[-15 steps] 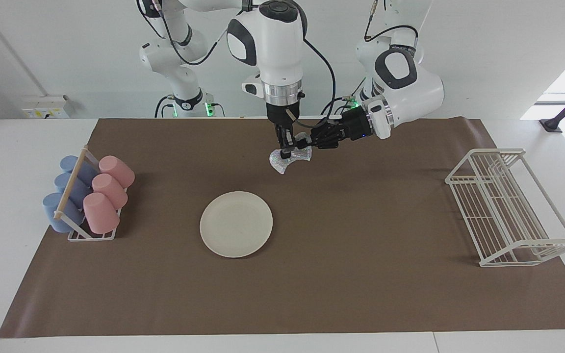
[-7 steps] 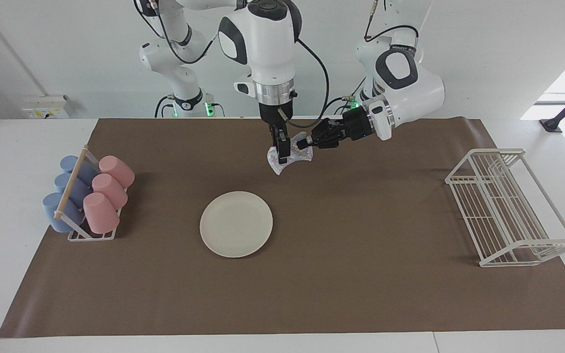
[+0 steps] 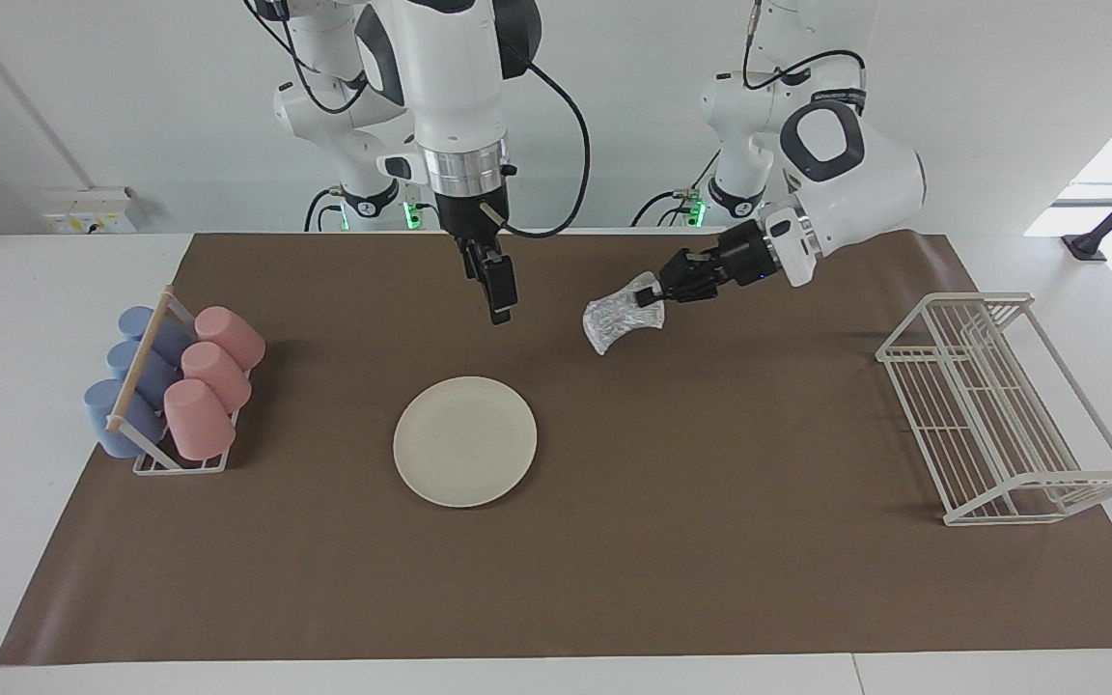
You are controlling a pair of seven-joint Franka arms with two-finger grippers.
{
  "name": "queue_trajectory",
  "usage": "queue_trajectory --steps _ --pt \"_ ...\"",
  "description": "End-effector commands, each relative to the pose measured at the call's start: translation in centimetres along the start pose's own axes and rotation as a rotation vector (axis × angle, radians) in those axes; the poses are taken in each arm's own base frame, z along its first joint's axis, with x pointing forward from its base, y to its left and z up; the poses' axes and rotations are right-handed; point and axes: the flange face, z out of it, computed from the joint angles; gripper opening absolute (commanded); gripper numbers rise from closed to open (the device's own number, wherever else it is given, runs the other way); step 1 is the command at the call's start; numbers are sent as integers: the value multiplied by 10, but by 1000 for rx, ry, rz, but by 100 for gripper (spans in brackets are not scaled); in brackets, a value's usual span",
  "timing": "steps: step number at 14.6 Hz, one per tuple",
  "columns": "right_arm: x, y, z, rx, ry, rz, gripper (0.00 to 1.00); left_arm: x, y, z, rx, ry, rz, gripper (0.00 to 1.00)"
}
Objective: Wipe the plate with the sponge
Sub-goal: 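Set the scrubber in the rack with the left gripper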
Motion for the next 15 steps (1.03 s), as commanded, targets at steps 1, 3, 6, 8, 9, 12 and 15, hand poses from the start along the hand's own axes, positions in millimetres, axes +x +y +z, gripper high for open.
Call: queue_trajectory --steps 1,3,6,8,9,12,15 --pt "52 24 -15 -51 -13 -197 100 4 -22 -49 141 -19 -14 0" --pt "102 42 -21 -94 -24 -392 100 7 -31 -73 269 -31 18 0" --pt "153 71 -34 -105 -32 -660 100 13 -40 -106 391 -16 28 0" --pt "173 94 -43 -110 -32 -834 100 13 -35 -122 516 -17 52 0" --pt "190 105 -44 -116 -39 -898 100 14 -30 -133 574 -15 54 0" --pt "230 126 -42 -125 -63 -1080 100 24 -15 -163 740 2 29 0" --pt "230 145 -69 -122 -70 -1123 100 28 -16 -185 904 -6 4 0"
